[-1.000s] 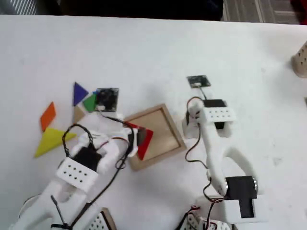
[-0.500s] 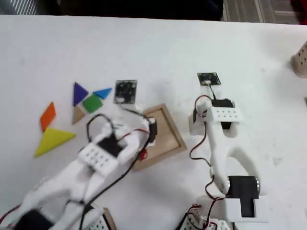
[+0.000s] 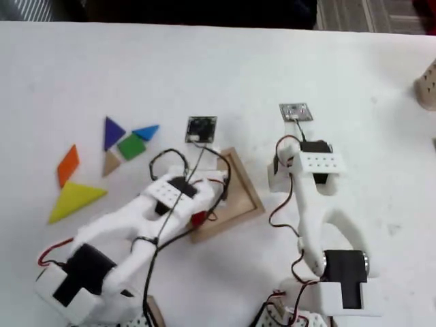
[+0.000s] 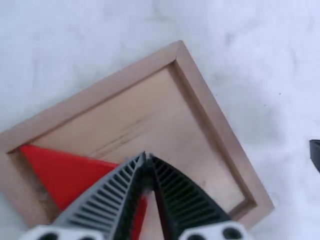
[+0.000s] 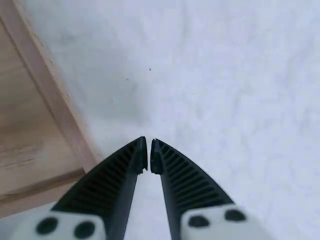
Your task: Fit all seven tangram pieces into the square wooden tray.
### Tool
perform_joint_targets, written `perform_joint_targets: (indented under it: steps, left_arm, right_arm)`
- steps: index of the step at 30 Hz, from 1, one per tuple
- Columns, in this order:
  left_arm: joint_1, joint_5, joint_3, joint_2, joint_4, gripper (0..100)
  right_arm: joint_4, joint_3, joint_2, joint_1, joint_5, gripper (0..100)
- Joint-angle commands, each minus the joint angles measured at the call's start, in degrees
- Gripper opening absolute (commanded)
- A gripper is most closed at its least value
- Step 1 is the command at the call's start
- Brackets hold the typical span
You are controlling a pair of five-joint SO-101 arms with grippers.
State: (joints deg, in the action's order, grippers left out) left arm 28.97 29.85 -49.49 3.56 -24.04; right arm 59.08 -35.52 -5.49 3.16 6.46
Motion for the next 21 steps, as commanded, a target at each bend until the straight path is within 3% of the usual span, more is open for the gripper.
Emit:
perform_joint_targets:
  steps: [1, 9, 11, 17, 21]
  left_arm:
    - [-3.12, 0.18, 0.62, -0.04, -2.64, 2]
    - [-4.18, -0.18, 1.05, 0.31, -8.35, 2]
    - [-4.18, -3.69, 0.88, 2.42, -8.70, 2]
    - [-4.70, -11.60, 0.09, 18.15, -19.78, 2]
    - [-9.89, -14.42, -4.48, 30.11, -21.36, 2]
  right_arm:
    - [-0.84, 0.53, -0.57, -0.22, 0.88, 1.9]
    - [-0.84, 0.53, -0.48, -0.13, 0.88, 1.9]
    - [-0.92, 0.53, -0.48, -0.13, 0.88, 1.9]
    - [-0.92, 0.53, -0.48, -0.13, 0.88, 1.9]
    - [-1.98, 0.18, -0.48, -0.13, 0.88, 1.9]
